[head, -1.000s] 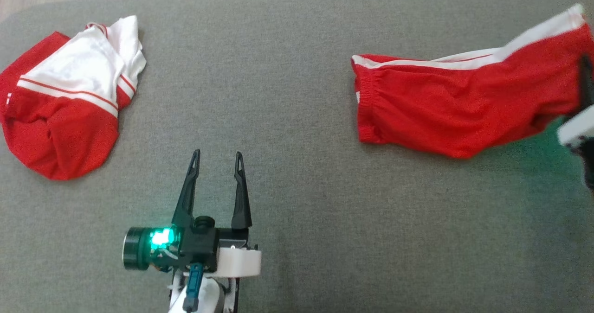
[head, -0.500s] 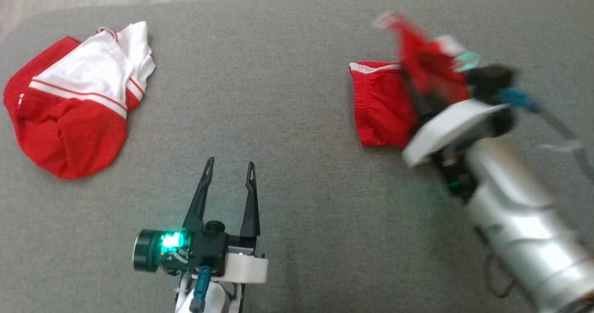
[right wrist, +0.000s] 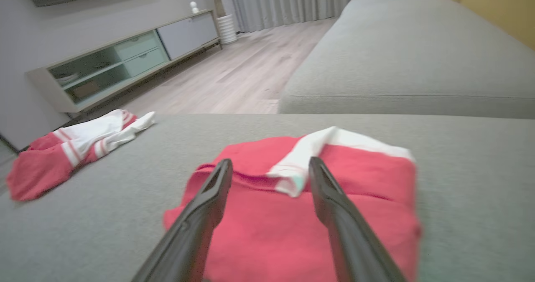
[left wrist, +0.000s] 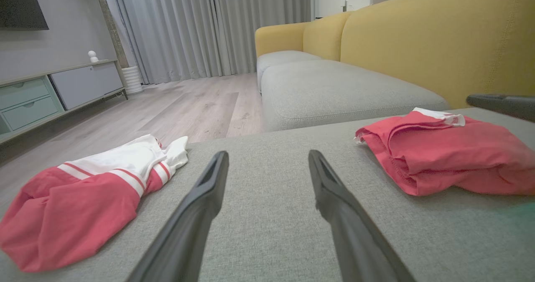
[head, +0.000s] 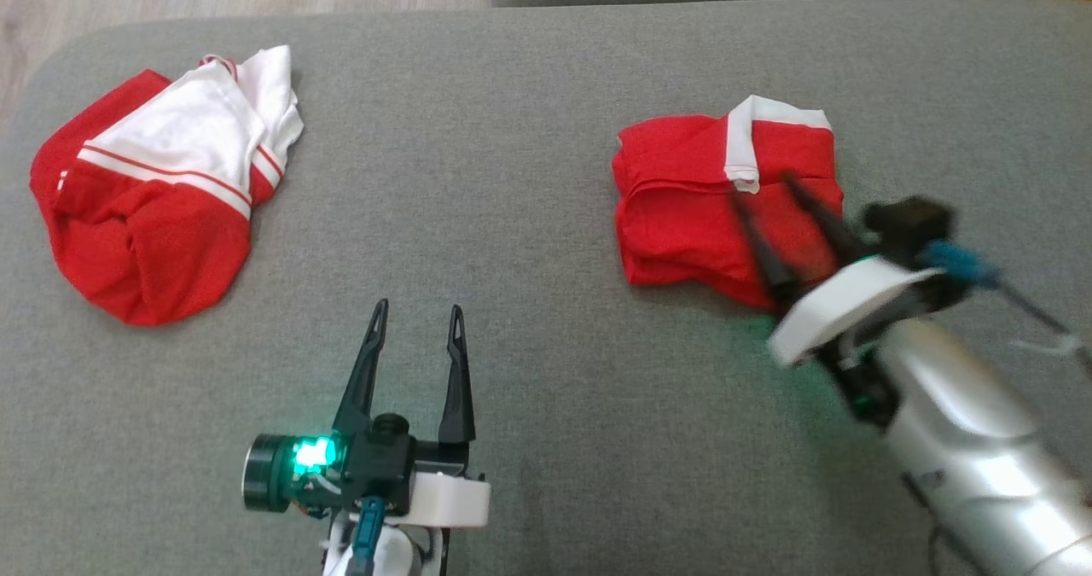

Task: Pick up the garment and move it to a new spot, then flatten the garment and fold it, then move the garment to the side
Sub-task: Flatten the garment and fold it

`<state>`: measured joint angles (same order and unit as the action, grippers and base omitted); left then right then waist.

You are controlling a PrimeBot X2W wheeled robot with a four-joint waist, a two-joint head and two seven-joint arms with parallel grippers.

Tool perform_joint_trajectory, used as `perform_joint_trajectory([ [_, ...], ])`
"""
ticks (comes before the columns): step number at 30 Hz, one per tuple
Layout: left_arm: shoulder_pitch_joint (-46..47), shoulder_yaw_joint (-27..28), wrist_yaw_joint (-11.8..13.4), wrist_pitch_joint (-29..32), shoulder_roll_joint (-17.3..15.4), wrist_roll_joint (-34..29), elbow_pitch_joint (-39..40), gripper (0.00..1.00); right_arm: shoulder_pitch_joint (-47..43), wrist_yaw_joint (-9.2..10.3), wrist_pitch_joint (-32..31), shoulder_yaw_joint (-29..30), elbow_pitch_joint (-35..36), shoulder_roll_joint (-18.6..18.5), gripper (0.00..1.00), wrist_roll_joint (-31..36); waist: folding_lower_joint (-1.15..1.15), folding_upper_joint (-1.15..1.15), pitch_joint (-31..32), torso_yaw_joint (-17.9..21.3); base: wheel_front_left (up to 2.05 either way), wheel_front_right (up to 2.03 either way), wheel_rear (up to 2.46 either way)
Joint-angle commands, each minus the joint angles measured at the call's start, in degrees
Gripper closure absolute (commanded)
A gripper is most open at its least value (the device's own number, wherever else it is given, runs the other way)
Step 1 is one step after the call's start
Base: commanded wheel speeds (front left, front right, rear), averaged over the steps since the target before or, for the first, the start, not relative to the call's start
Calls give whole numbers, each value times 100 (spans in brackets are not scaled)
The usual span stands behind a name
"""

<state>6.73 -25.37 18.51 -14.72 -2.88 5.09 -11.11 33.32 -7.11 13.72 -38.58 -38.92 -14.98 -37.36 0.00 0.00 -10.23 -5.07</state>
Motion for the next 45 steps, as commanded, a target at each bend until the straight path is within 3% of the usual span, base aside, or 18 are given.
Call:
perform_joint_trajectory([
  [1, 36, 197, 39, -28, -7, 36, 191, 0, 30, -37, 75, 89, 154, -36, 58, 43, 0, 0, 4, -9, 0, 0, 0],
  [2, 27, 192, 32, -28, -7, 31, 203, 0, 19, -37, 76, 181, 118, -104, 100, 108, 0, 0, 0, -25, 0, 0, 0],
  [8, 75, 170, 20, -28, -5, 25, 205, 0, 299, -37, -436, 227, -420, -398, 100, 662, 0, 0, -107, -192, 0, 0, 0],
  [15, 172, 121, 33, -28, -2, 60, 203, 0, 768, -37, -694, 145, -1109, -130, 100, 901, 0, 0, -308, -345, 0, 0, 0],
  [18, 210, 115, 38, -28, -2, 72, 206, 0, 1018, -37, -607, 108, -1247, 79, 100, 802, 0, 0, -397, -357, 0, 0, 0],
  [21, 332, 73, 45, -28, -1, 44, 229, 0, 1561, -37, -32, 192, -1281, 259, 100, 915, 0, 0, -523, -381, 0, 0, 0],
  [26, 352, 104, 114, -28, 0, 37, 338, 0, 1553, -37, 122, 510, -825, 463, 100, 1100, 0, 0, -448, -311, 0, 0, 0],
  [27, 290, 166, 148, -28, 0, 97, 392, 0, 1168, -37, 125, 822, -295, 418, 78, 1195, 0, 0, -344, -252, 0, 0, 0],
  [28, 247, 198, 149, -28, 0, 143, 404, 0, 889, -37, 125, 1002, -4, 395, 15, 1240, 0, 0, -276, -218, 0, 0, 0],
  [29, 198, 234, 151, -28, 0, 172, 403, 0, 572, -37, 126, 1183, 281, 376, 0, 1280, 0, 0, -196, -178, 0, 0, 0],
  [37, -317, 644, 99, -28, -11, 232, 523, 0, -1802, -37, 127, 2469, 2273, 420, 0, 2051, 0, 0, 466, 247, 0, 0, 0],
  [45, -855, 905, -79, -28, -14, 231, 575, 0, -2934, -37, 128, 3117, 2803, 545, 0, 2183, 0, 0, 1019, 344, 0, 0, 0],
])
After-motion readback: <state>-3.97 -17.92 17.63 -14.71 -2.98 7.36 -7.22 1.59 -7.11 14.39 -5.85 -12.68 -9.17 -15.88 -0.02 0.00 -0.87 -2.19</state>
